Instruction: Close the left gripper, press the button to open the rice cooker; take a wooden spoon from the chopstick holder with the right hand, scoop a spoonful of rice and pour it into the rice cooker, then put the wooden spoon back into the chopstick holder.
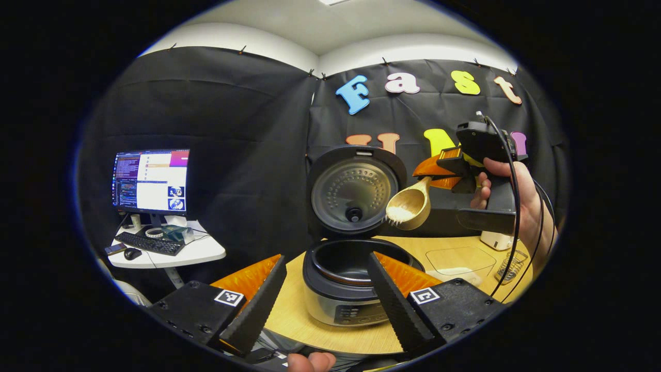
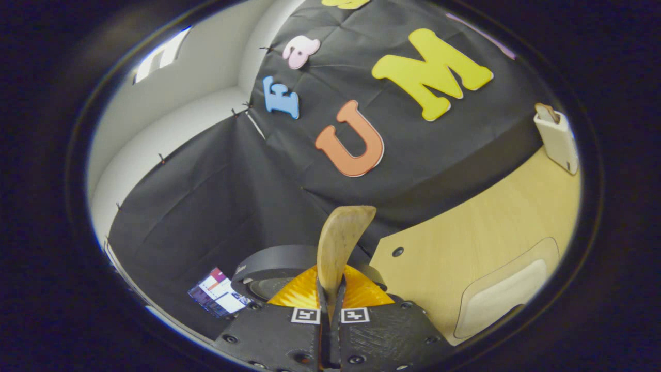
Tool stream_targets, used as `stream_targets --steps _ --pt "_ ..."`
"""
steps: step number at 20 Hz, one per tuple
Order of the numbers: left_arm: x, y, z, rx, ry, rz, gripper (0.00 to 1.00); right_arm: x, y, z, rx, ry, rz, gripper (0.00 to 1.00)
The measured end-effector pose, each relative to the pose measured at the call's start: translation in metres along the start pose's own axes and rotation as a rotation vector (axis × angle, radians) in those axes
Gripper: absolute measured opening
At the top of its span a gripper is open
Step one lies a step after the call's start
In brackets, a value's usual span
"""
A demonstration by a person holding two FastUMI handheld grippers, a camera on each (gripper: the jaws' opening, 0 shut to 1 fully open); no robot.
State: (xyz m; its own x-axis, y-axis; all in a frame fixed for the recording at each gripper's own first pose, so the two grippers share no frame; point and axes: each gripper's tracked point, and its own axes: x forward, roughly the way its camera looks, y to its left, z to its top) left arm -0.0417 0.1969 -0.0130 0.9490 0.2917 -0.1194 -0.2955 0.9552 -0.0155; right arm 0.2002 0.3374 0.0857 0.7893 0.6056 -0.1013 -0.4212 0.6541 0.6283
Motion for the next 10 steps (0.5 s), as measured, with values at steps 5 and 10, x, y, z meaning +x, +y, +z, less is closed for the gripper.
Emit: stream_targets --steps 5,10 --pt "-0.001 0.002 0.004 0.007 -0.006 0.007 1.0 0.002 0.017 -0.008 -0.176 -0.023 -0.035 0.0" --pt "-0.003 0.001 0.006 0.012 -0.014 -0.003 1.0 0.012 0.021 -0.014 -0.299 -0.025 -0.047 0.0"
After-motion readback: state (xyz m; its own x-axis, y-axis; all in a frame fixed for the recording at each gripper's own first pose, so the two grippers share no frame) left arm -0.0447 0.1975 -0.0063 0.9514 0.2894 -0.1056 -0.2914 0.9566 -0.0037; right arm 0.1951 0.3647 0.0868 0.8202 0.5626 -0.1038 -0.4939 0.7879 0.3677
